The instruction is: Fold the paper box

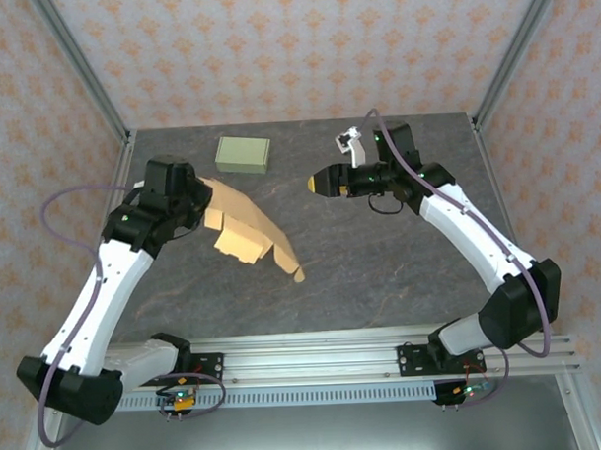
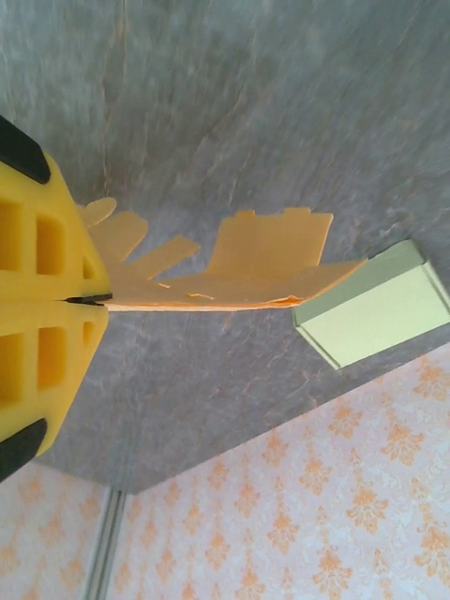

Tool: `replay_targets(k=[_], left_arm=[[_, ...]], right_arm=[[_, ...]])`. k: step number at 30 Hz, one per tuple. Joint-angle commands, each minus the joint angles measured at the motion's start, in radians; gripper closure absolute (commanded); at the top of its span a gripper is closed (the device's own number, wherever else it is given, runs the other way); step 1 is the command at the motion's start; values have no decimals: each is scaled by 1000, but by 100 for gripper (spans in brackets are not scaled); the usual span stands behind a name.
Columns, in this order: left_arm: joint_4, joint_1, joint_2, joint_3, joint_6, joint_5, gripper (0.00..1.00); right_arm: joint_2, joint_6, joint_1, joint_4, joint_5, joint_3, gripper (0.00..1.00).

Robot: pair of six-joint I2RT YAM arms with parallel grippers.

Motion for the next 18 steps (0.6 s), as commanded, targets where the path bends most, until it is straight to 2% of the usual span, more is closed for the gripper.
replay_targets(k=[1, 5, 10, 15, 18], left_arm=[[-202, 0, -39, 96, 210, -84, 100], [-315, -28, -38, 140, 241, -165, 100], [-290, -119, -21, 75, 166, -298, 100], [-190, -193, 110, 50, 74, -336, 100], [-112, -216, 236, 73, 24, -289, 100]], right_arm=[[-20, -28, -3, 106, 124, -36, 31], [-14, 14, -2, 181, 226, -80, 32], [-1, 45, -3, 200, 287, -96, 32], [-15, 50, -3, 154, 359, -105, 32], [-33, 41, -3, 103, 434, -116, 32]])
